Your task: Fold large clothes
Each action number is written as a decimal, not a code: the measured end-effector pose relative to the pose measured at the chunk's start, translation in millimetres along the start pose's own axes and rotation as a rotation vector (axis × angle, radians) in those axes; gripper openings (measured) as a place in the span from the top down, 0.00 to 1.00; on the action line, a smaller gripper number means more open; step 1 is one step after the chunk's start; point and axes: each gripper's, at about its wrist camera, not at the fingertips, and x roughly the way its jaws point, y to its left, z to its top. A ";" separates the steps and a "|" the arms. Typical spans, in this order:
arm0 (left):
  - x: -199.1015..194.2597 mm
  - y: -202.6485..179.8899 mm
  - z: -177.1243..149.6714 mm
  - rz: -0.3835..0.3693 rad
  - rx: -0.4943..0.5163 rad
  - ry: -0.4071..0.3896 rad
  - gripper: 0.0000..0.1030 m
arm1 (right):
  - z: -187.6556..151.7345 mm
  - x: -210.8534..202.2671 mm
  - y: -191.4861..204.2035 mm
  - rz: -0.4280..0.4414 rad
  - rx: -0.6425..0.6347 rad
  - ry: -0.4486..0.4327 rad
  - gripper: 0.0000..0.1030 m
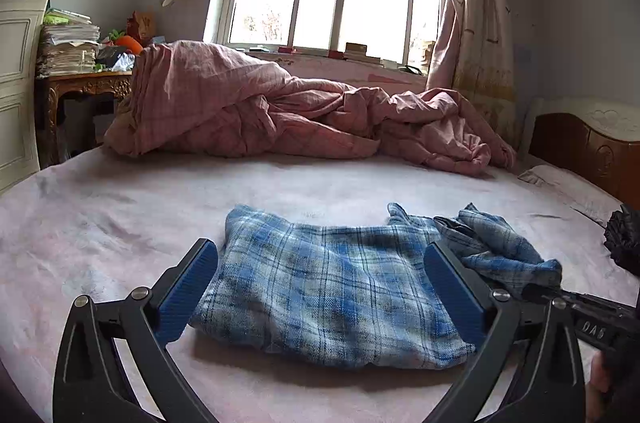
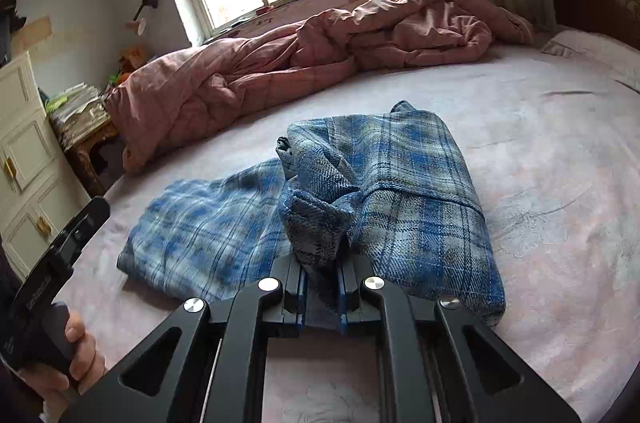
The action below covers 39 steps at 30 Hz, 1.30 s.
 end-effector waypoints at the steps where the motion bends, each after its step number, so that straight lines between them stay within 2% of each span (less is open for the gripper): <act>1: 1.4 0.1 -0.1 0.002 0.001 0.011 0.01 | -2.9 1.0 2.6 -0.003 -0.028 0.019 0.85; 2: 2.9 0.1 -0.5 0.008 0.001 0.019 0.01 | -3.0 2.2 1.9 0.004 -0.030 0.030 0.84; 4: 3.0 1.2 -1.4 0.010 -0.002 0.020 0.01 | -1.7 -0.7 -6.3 0.054 0.014 0.032 0.77; 6: 3.3 1.4 -1.6 0.007 -0.002 0.022 0.01 | -0.9 -8.6 -10.8 0.121 0.040 0.034 0.54; 7: 3.6 1.3 -1.8 0.007 0.000 0.024 0.01 | -2.3 -13.2 -8.1 0.124 0.022 0.023 0.49; 9: 5.4 0.6 -2.8 0.011 0.004 0.031 0.01 | -4.8 -25.4 5.9 0.078 -0.077 -0.021 0.37; 11: 9.2 0.7 -3.3 0.019 0.009 0.044 0.01 | -5.9 -39.5 18.9 -0.015 -0.175 -0.104 0.32; 13: 11.1 2.9 -3.0 0.019 0.002 0.054 0.01 | 0.3 -50.0 19.6 -0.104 -0.186 -0.185 0.24; 14: 11.2 4.7 -2.7 0.017 -0.005 0.056 0.01 | 6.4 -53.1 14.6 -0.158 -0.162 -0.219 0.15; 16: 11.4 8.8 -2.3 0.014 -0.022 0.063 0.01 | 18.2 -54.9 -3.3 -0.245 -0.072 -0.251 0.14; 17: 11.8 10.4 -2.2 0.014 -0.029 0.069 0.01 | 24.5 -50.3 -18.9 -0.281 0.005 -0.236 0.14; 18: 12.1 11.9 -2.4 0.011 -0.035 0.075 0.01 | 27.8 -42.7 -33.5 -0.272 0.066 -0.199 0.13; 19: 13.1 13.3 -2.3 0.005 -0.040 0.084 0.01 | 30.2 -33.9 -44.6 -0.234 0.104 -0.148 0.13; 21: 16.0 14.5 -2.7 -0.002 -0.048 0.099 0.01 | 29.6 -5.0 -61.7 -0.086 0.153 0.016 0.13; 22: 17.7 14.9 -2.9 -0.004 -0.052 0.114 0.01 | 25.3 8.5 -61.9 -0.014 0.146 0.086 0.13; 23: 19.6 16.4 -2.8 -0.014 -0.065 0.134 0.01 | 20.6 15.9 -58.3 0.011 0.126 0.117 0.13; 26: 22.1 21.9 0.1 -0.056 -0.106 0.168 0.01 | 10.6 15.6 -33.4 -0.068 -0.019 0.084 0.11; 29: 19.5 18.8 0.0 0.007 -0.058 0.139 0.01 | 9.9 18.7 -23.0 -0.124 -0.052 0.093 0.09; 30: 19.7 17.9 0.2 0.018 -0.047 0.137 0.01 | 8.5 25.8 -18.8 -0.193 -0.077 0.126 0.04; 31: 20.6 18.1 0.8 0.019 -0.046 0.143 0.01 | 8.1 29.1 -15.4 -0.224 -0.093 0.147 0.02; 34: 16.0 24.9 11.4 0.002 -0.056 0.153 0.01 | 7.3 35.0 -8.0 -0.252 -0.124 0.151 0.01; 36: 3.2 31.5 23.6 0.002 -0.040 0.099 0.01 | 8.9 36.4 -8.7 -0.247 -0.111 0.153 0.00; 39: -11.7 40.5 34.2 0.055 0.013 0.031 0.01 | 10.2 29.8 -14.1 -0.236 -0.077 0.133 0.01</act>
